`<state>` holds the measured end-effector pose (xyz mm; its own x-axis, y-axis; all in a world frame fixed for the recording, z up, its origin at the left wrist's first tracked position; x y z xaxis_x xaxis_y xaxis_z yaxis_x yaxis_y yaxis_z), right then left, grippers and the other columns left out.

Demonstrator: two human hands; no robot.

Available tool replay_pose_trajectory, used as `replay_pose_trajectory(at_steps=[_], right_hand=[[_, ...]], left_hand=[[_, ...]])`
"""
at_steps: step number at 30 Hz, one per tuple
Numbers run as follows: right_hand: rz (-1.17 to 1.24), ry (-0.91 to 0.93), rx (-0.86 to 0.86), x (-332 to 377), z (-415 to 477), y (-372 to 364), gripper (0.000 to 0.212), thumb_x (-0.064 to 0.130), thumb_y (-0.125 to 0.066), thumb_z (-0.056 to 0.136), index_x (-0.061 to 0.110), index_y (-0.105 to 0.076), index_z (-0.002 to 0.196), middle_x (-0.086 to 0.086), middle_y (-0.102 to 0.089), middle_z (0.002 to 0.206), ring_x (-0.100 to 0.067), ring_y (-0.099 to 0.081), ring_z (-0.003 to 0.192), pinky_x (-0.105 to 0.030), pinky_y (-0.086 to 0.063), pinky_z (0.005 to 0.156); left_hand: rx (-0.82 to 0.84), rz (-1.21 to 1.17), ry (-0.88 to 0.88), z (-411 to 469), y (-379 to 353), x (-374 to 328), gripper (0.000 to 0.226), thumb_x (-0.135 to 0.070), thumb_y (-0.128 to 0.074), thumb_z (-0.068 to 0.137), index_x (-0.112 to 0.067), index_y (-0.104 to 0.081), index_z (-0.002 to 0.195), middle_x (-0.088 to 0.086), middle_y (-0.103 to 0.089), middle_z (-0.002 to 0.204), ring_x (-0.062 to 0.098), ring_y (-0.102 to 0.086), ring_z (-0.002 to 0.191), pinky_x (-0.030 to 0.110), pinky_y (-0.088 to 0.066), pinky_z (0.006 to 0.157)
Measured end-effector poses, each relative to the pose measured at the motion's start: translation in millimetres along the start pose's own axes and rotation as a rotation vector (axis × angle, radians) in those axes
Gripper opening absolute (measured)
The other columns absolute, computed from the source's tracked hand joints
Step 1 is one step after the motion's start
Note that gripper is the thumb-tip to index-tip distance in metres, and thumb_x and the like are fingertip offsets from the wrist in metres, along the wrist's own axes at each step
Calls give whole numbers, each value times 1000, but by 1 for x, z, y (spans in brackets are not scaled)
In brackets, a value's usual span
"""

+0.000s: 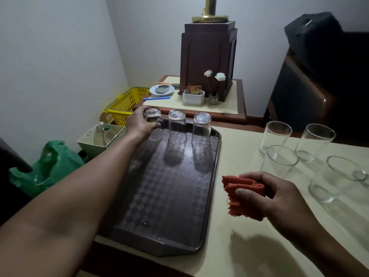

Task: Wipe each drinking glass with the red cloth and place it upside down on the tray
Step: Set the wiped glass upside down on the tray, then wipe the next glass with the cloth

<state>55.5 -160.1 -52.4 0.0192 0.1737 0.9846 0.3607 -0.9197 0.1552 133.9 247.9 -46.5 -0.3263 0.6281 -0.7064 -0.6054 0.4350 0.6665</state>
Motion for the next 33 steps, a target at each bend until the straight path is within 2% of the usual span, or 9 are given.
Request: replay_pose_trajectory(at_steps=[4,8,10,13,18,20,25,29,33], right_hand=[[-3,0,-32,-4,0,3,32,5,-83,85,19,-75,113,-6,-82,95,-22,-81,77,-23,-60,56],[37,-44,-61,-10,-15,21,25,13,-81,88,18,-74,112,-12,-81,85,-23,-72,57,-34,-52,51],[70,-60,-47,-13,-26,34,20,14,-77,89,12,-77,108,-19,-78,80,-26,-63,53,-38,-47,52],[101,-71,-112,-16,-44,58,13,10,-74,91,11,-80,103,-24,-77,80,-31,-60,56,-39,-43,54],[145,-83,-258,-13,-80,108,19,23,-72,88,14,-79,103,-22,-79,87,-43,-72,66,-42,-49,59],[140,-82,-298,-9,-96,128,17,26,-71,88,19,-79,102,-18,-80,88,-39,-76,67,-38,-51,55],[127,-165,-389,-20,-123,169,27,18,-75,93,10,-64,116,-16,-80,84,-24,-68,54,-33,-42,47],[223,-214,-340,-18,-135,184,17,1,-60,102,1,-66,118,-25,-79,88,-27,-70,62,-33,-43,55],[139,-44,-380,8,-144,178,32,0,-64,99,19,-65,125,-5,-82,100,-18,-78,86,-34,-55,76]], left_hand=[[-17,-62,20,-14,-3,6,99,-23,-94,72,-18,-39,155,12,-58,144,31,-57,130,40,-46,109],[-259,1,-160,-87,-3,1,47,-9,-71,80,-13,-60,125,16,-58,119,39,-57,111,50,-49,98],[-155,-45,-309,-137,-16,-21,32,-5,-73,80,-15,-64,109,8,-59,107,31,-58,99,46,-52,88],[201,-140,-372,-198,-50,-67,35,-14,-80,83,-19,-63,113,1,-59,110,19,-61,100,34,-53,87],[589,-190,-246,-235,-119,-138,102,-46,-93,70,-23,-38,154,1,-49,149,16,-49,133,41,-48,110],[608,-244,-209,-240,-141,-160,111,-45,-96,66,-21,-35,156,3,-49,152,20,-49,136,36,-46,110],[498,-322,-272,-248,-159,-186,59,-25,-90,77,-22,-58,127,-3,-65,125,19,-61,116,16,-42,78],[475,-281,-493,-281,-134,-189,66,-23,-91,72,-26,-60,130,-13,-62,117,-4,-56,101,4,-38,83],[575,-270,-617,-316,-93,-175,70,-27,-89,73,-49,-56,131,-16,-52,119,1,-60,108,18,-53,89]])
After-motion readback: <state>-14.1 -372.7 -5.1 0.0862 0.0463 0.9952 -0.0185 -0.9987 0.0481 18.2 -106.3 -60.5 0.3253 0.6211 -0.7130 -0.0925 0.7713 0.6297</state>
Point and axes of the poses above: each hand's wrist, its own z-axis towards the middle knuckle, its own y-axis out of the back of the hand, x = y × z, the point moved 3 cm from there along z, towards the middle knuckle
